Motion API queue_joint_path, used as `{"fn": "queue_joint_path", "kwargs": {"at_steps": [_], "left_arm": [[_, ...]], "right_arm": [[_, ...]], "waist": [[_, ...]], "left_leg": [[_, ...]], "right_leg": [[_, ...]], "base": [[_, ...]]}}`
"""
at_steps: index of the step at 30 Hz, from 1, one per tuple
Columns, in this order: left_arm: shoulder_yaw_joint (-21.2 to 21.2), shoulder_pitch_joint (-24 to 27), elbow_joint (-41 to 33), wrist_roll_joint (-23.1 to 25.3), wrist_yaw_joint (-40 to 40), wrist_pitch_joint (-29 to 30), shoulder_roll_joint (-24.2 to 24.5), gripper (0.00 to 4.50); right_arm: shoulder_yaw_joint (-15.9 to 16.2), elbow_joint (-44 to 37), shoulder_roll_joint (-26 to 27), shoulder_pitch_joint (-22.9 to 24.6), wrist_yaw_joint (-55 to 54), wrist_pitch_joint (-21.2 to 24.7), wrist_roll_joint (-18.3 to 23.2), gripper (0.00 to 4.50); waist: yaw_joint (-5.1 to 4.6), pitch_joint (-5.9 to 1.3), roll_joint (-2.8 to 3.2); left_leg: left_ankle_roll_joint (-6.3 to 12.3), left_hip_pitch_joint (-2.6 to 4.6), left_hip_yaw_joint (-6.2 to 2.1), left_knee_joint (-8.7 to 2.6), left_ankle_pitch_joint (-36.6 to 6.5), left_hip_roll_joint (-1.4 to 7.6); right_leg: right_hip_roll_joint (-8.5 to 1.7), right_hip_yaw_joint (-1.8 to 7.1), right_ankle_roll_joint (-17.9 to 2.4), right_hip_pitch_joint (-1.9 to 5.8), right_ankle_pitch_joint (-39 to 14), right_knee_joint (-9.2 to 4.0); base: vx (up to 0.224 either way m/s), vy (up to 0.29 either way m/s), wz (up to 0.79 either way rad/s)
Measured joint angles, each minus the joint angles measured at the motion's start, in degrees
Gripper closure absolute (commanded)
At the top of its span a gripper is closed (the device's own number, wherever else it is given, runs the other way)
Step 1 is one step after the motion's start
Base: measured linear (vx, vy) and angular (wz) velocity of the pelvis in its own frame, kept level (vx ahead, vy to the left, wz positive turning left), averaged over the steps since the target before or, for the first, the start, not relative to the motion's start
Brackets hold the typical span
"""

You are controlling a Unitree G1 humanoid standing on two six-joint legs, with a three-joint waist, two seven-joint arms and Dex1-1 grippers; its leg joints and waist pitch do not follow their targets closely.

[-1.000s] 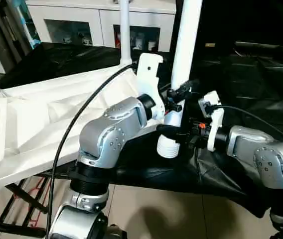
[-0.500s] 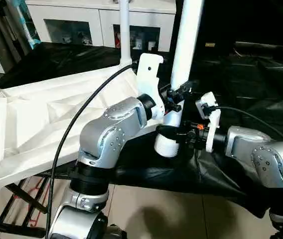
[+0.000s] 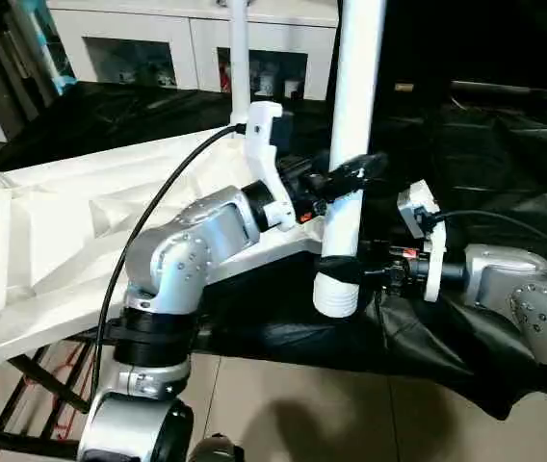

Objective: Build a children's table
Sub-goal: Insert table leg to table base

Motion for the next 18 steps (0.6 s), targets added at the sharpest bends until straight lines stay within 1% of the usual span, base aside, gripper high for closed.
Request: {"fn": "queue_joint_path", "kwargs": {"at_steps": [1,3,4,8,10,11,12,13,14,15,17,18], "left_arm": [[0.0,-0.04,-0.04,-0.36,-0.44,0.1,-0.01,1.2],[0.06,-0.07,-0.01,-1.08,-0.98,0.46,-0.09,1.18],[0.09,-0.07,0.13,-1.1,-1.0,0.55,-0.11,1.47],[0.08,-0.11,0.24,-1.86,-1.12,0.63,-0.36,1.49],[0.09,-0.38,0.46,-1.89,-0.75,0.62,-0.52,1.97],[0.11,-0.68,0.63,-1.84,-0.44,0.61,-0.63,1.97],[0.08,-1.16,0.88,-1.6,-0.13,0.61,-0.75,1.85],[-0.02,-1.8,1.08,-0.81,0.94,0.56,-0.92,1.98],[-0.07,-2.35,1.39,0.14,2.05,0.33,-0.93,2.23],[-0.06,-2.69,1.7,1.24,3.21,0.08,-0.76,2.38],[-0.55,-2.91,2.42,3.86,6.11,-0.24,-0.35,2.37],[-1.06,-2.92,2.47,4.84,7.05,-0.26,-0.15,2.49]], "right_arm": [[0.0,0.0,-0.02,-0.01,0.01,0.0,0.0,2.61],[0.0,0.0,-0.15,-0.04,0.27,0.0,0.18,2.61],[0.0,0.0,-0.33,-0.05,0.65,-0.07,0.47,2.61],[-0.01,0.03,-0.93,-0.08,0.78,-0.1,0.48,2.61],[-0.02,0.04,-0.93,-0.12,0.78,-0.48,0.41,2.62],[-0.04,0.18,-0.92,-0.12,0.69,-0.92,0.28,2.62],[-0.06,0.46,-0.86,-0.28,0.36,-1.27,-0.18,2.06],[-0.1,0.95,-0.46,-0.68,-0.51,-1.63,-1.0,1.92],[-0.08,1.11,0.09,-0.85,-1.22,-2.04,-1.59,1.89],[-0.06,1.11,0.74,-0.95,-1.74,-2.3,-1.62,1.82],[-0.08,1.08,1.82,-0.99,-3.77,-2.69,-1.99,1.58],[-0.09,1.09,2.12,-0.99,-4.54,-2.77,-2.22,1.5]], "waist": [[0.05,-0.01,-0.01],[0.1,-0.01,-0.02],[0.08,-0.01,-0.02],[0.07,0.0,-0.04],[0.07,0.0,-0.04],[0.07,0.0,-0.04],[0.08,0.0,-0.04],[0.04,-0.01,-0.04],[0.01,-0.02,-0.06],[-0.01,-0.02,-0.06],[-0.12,0.01,-0.1],[-0.07,0.02,-0.12]], "left_leg": [[0.0,0.0,0.0,0.0,0.0,0.0],[0.01,0.0,0.0,0.05,0.01,0.0],[0.01,0.0,0.0,0.06,0.01,0.0],[0.01,0.0,0.0,0.07,0.01,0.0],[0.01,0.01,0.0,0.07,0.01,0.0],[0.01,0.01,0.0,0.08,0.01,0.0],[0.01,0.01,0.0,0.09,0.02,0.0],[0.0,0.01,0.0,0.1,0.02,0.0],[0.0,0.02,0.0,0.1,0.02,0.01],[-0.01,0.03,-0.01,0.1,0.02,0.01],[-0.01,0.05,-0.01,0.09,0.03,0.01],[-0.03,0.04,-0.01,0.08,0.04,0.01]], "right_leg": [[0.0,0.0,0.0,0.0,0.0,0.01],[-0.01,0.01,0.0,0.0,0.0,0.05],[0.0,0.01,0.0,0.0,0.0,0.06],[0.0,0.01,-0.01,0.0,0.0,0.1],[0.0,0.01,-0.01,0.0,0.0,0.12],[0.0,0.01,-0.01,0.0,0.0,0.14],[0.0,0.01,-0.01,0.0,0.0,0.15],[0.0,0.01,-0.01,0.0,0.01,0.16],[0.0,0.01,-0.01,0.0,0.01,0.18],[0.0,0.01,-0.01,0.0,0.01,0.19],[0.0,0.01,-0.01,-0.01,0.01,0.22],[0.0,0.01,-0.01,-0.03,0.0,0.22]], "base": [[0.0,0.0,0.0],[0.0,0.0,0.0],[0.0,0.0,0.0],[0.0,0.0,0.0],[0.0,0.0,0.0],[0.0,0.0,0.0],[0.0,0.0,0.0],[0.0,0.0,0.0],[0.0,0.0,0.0],[0.0,0.0,0.0],[0.0,0.0,0.0],[0.0,0.0,0.0]]}}
